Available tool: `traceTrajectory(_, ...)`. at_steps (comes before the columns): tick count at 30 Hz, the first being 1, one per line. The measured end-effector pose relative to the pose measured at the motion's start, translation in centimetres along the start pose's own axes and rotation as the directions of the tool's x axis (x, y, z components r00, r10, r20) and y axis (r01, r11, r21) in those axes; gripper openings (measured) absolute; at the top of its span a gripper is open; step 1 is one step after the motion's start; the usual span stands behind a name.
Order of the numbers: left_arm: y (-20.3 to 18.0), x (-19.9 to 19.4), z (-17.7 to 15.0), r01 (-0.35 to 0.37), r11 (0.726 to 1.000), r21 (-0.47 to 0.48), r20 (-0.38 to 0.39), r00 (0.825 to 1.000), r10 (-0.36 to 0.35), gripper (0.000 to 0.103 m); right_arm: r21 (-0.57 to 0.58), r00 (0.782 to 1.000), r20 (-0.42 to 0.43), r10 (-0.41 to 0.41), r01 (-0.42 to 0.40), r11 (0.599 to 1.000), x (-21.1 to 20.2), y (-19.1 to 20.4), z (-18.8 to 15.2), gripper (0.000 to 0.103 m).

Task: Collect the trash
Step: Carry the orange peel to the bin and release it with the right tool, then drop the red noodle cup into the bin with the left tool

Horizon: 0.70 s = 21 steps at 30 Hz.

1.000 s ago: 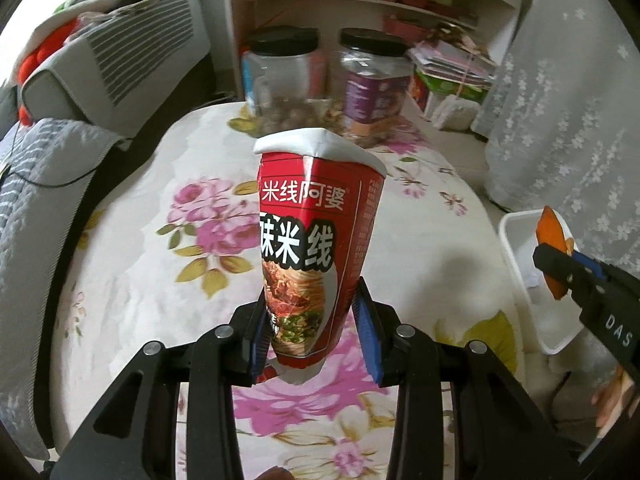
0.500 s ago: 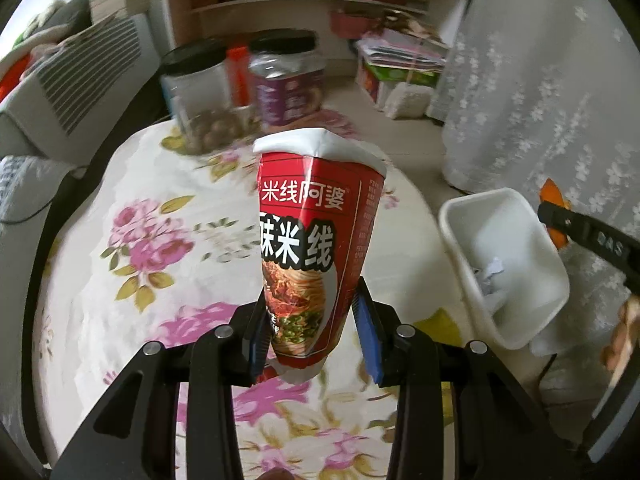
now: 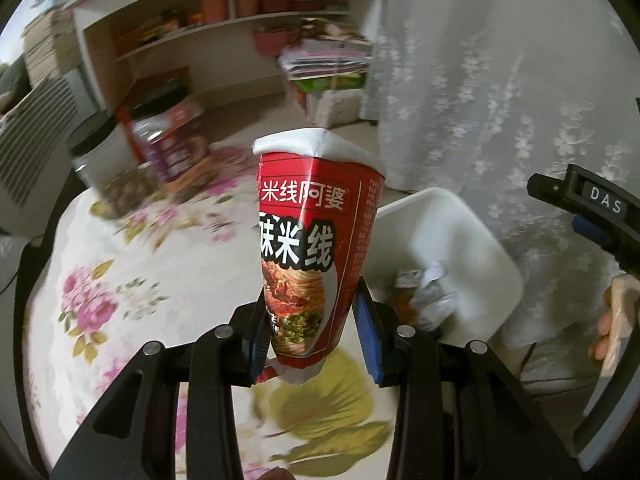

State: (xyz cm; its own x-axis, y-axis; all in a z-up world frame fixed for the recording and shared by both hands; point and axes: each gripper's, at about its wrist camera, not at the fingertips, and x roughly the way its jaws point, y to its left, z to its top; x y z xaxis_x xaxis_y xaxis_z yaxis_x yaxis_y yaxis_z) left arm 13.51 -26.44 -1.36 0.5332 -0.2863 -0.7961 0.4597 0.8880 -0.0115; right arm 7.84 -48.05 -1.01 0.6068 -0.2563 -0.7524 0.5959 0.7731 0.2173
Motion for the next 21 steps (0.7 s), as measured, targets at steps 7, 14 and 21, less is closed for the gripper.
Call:
traceTrajectory(7,-5.9,0.7,2.3,0.092,0.993,0.071,-0.011,0.996,-0.092,0.058,0.086,0.995,0.051,-0.085,0.080,0.993,-1.6,-3.6,1.0,0.096)
traceTrajectory(14,-7.2,-0.8,1.6,0.080,0.991,0.111,0.028,0.996,-0.083,0.073,0.107,0.987,0.100,-0.122,0.111,0.988,-3.4,-5.3,1.4,0.096)
traceTrajectory(21,-2.3,-5.1,-1.3,-0.017,0.998,0.052,0.126,0.992,0.010,0.085,-0.050,0.975,0.196,-0.104,0.116,0.992,-7.2,-1.4,-0.5,0.096)
